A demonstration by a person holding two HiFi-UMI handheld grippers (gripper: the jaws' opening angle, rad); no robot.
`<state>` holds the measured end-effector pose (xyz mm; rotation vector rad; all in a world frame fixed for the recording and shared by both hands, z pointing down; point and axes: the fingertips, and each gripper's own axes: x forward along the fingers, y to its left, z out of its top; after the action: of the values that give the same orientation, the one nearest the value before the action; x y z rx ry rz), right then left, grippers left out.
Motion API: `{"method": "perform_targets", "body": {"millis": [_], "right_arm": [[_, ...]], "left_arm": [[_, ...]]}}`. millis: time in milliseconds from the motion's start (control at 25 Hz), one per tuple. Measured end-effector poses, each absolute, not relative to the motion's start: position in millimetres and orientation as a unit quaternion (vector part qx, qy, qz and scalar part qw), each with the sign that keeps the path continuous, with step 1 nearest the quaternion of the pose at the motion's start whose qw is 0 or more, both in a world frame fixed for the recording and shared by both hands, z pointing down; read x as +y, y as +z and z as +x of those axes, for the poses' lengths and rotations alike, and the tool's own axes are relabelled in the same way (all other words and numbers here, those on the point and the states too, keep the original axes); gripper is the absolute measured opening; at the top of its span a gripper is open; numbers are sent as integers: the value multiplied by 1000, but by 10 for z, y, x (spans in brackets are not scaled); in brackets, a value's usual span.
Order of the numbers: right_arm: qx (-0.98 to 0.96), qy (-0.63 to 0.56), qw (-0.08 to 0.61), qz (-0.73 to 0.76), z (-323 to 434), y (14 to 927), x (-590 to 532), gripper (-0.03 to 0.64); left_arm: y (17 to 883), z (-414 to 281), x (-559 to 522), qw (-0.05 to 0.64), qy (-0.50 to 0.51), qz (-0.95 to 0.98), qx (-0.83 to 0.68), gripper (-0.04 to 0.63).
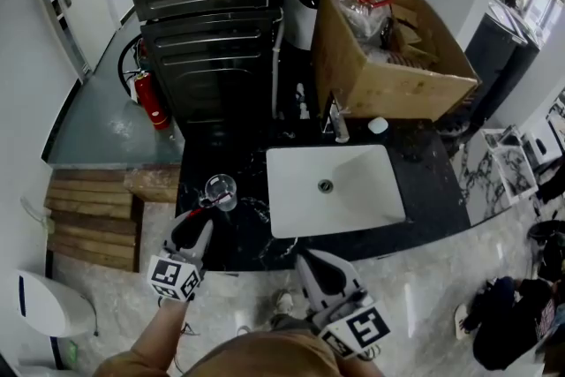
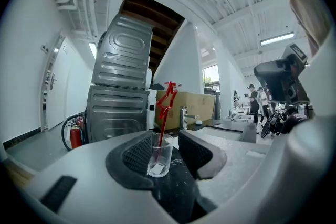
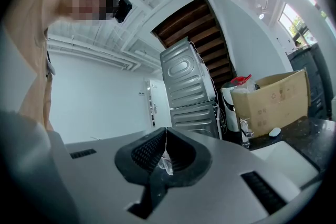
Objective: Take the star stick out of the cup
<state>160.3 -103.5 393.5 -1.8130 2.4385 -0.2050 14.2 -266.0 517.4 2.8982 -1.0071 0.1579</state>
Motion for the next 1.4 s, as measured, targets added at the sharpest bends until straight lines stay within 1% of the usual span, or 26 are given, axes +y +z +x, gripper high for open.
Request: {"method": "perform_targets", "body": {"millis": [1080,1400], "right_arm": [[786,-62,60,-612,1754,3947,-1103,2],[783,-65,55,-617,1785,3954,-1128,2]], "left_arm": [[5247,377,-2900,38,57,946,-316,138],[5297,382,-2982,43,63,943,-324,138]]}}
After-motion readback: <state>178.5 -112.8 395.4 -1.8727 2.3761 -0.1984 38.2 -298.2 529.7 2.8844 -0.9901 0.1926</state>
